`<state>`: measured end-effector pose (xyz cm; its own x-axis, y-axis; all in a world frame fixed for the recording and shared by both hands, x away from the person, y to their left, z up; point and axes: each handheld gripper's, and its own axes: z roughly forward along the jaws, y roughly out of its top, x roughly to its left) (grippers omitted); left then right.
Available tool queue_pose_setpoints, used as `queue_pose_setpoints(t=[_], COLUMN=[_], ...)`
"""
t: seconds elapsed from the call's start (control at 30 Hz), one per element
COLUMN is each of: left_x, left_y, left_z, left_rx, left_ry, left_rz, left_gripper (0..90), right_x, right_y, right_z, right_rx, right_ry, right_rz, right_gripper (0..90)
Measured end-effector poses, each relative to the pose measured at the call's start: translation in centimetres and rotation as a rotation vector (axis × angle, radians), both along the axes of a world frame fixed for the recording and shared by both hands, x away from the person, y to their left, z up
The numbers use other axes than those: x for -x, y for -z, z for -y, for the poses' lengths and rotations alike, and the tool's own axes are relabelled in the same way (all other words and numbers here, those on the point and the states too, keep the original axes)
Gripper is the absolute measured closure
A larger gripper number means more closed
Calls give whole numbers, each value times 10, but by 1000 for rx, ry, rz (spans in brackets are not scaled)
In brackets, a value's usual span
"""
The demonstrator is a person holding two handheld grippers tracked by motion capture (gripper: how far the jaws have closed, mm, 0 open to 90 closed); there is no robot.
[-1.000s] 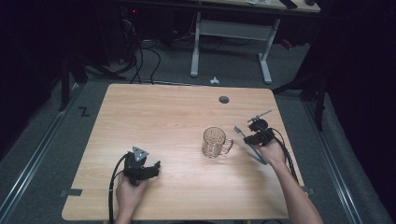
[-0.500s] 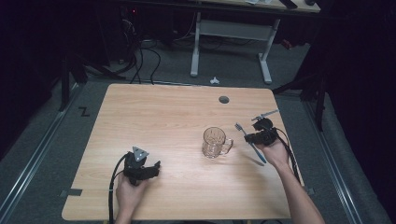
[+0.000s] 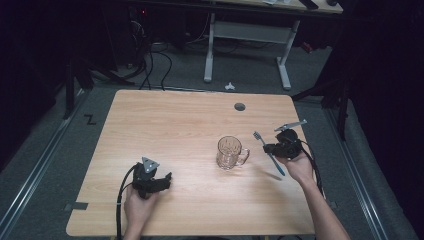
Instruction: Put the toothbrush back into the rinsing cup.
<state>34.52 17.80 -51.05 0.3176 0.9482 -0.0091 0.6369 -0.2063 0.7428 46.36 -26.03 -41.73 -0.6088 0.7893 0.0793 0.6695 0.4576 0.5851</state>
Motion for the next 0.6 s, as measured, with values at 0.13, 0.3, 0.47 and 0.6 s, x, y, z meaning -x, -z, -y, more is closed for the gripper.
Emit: queue_pose_setpoints(t=[0.13, 0.3, 0.47, 0.6], left_x=[0, 0, 0, 0], left_y=[0, 0, 0, 0], left_z=[0, 0, 0, 0], left_rx=[-1, -1, 0, 0], left_ry=[1, 1, 0, 0], left_rz=[-1, -1, 0, 0], left_gripper=[221, 221, 221, 221], right_x=[3, 7, 13, 18], right_y=[-3, -9, -14, -17], right_z=[3, 3, -1, -2], right_rx=[-29, -56, -46, -49], right_ry=[-13, -24, -54, -76], right_rz=[14, 36, 52, 68], right_gripper=[800, 800, 801, 801])
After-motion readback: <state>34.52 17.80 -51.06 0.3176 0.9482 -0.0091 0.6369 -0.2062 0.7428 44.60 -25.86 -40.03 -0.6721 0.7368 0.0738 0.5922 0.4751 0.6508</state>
